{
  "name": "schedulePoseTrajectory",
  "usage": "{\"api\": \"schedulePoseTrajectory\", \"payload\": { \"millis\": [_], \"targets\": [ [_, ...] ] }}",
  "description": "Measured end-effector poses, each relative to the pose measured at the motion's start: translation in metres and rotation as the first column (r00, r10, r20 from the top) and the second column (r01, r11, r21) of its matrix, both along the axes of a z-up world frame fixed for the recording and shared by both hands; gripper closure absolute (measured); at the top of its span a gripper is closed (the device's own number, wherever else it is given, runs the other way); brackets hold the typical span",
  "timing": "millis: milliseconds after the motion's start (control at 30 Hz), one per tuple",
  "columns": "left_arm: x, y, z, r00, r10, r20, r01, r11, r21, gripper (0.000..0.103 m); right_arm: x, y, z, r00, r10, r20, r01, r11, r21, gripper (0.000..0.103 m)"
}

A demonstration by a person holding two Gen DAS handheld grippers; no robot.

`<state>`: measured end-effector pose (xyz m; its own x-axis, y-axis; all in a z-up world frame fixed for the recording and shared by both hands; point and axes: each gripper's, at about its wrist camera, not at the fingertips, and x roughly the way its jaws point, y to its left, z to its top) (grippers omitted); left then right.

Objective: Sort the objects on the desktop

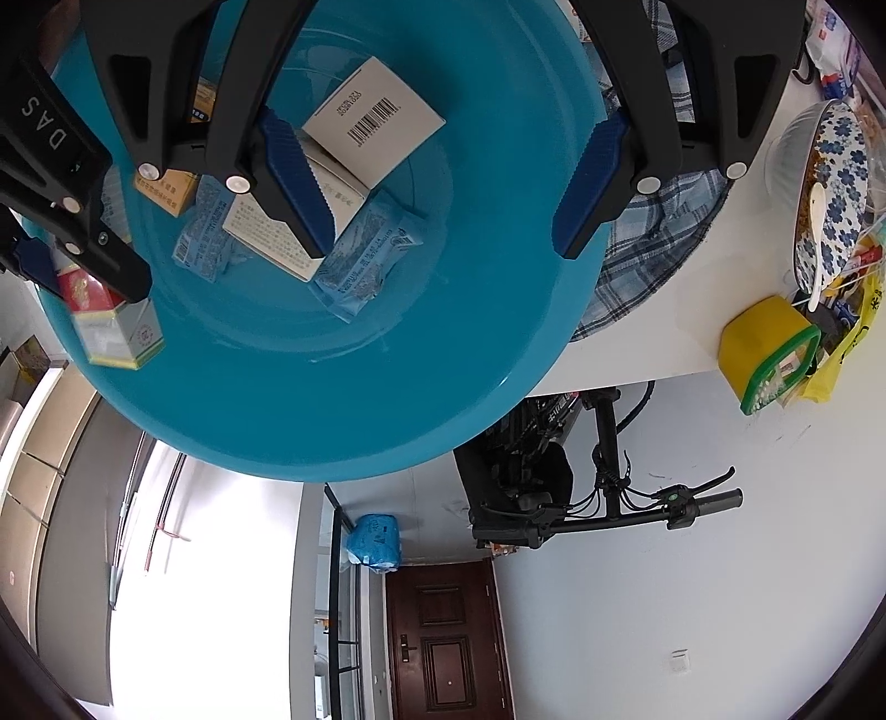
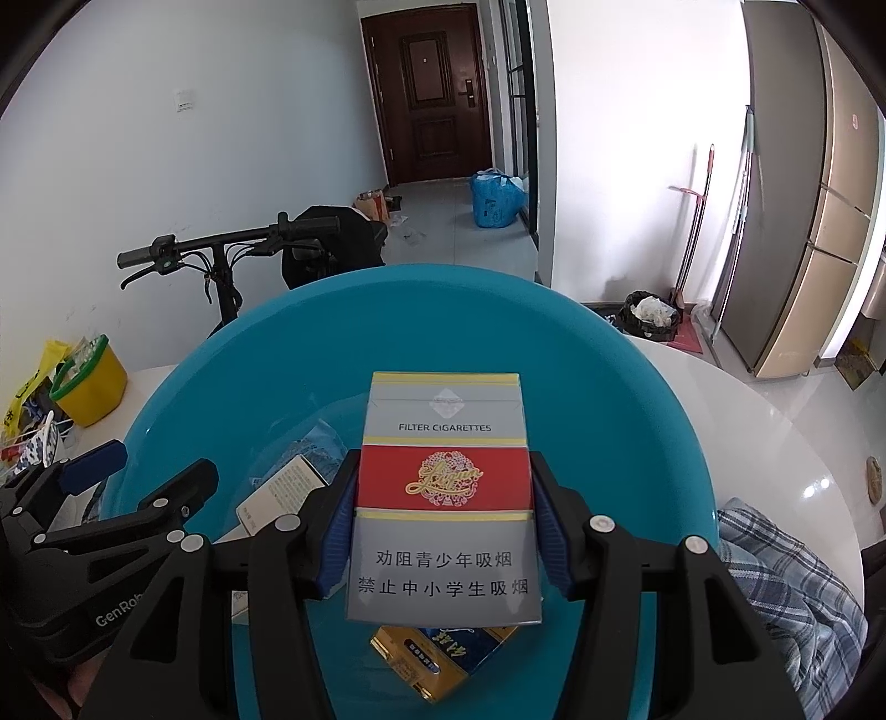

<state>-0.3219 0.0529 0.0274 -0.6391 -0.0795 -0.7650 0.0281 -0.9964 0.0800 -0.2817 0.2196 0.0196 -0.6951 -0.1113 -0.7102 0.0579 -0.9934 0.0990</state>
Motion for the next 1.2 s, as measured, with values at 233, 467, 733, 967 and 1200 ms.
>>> {"api": "schedulePoseTrajectory", "payload": {
  "millis": [233, 467, 733, 967, 1200],
  "targets": [
    [0.000, -0.001, 0.001, 1.000, 0.004, 0.003, -0.004, 1.000, -0.002, 0.020, 0.001, 0.001, 0.002, 1.000, -0.005, 0.001, 0.005, 1.000, 0.011, 0.038],
    [0.007, -0.001, 0.015, 0.999, -0.003, -0.054, 0.002, 1.000, -0.012, 0.020, 0.005, 0.005, 0.011, 0.999, -0.025, -0.025, 0.025, 1.000, 0.000, 0.035],
    [0.029, -0.007, 0.052, 0.984, -0.015, -0.176, 0.019, 1.000, 0.023, 0.020, 0.019, 0.009, 0.040, 0.994, -0.041, -0.102, 0.039, 0.999, -0.019, 0.024],
    [0.057, -0.015, 0.090, 0.950, 0.010, -0.314, 0.005, 0.999, 0.045, 0.018, 0.037, 0.009, 0.068, 0.980, -0.063, -0.190, 0.061, 0.998, -0.014, 0.013],
    [0.083, -0.034, 0.123, 0.908, 0.037, -0.418, 0.009, 0.994, 0.109, 0.013, 0.057, 0.017, 0.094, 0.960, -0.080, -0.270, 0.078, 0.997, -0.021, 0.006]
  ]
}}
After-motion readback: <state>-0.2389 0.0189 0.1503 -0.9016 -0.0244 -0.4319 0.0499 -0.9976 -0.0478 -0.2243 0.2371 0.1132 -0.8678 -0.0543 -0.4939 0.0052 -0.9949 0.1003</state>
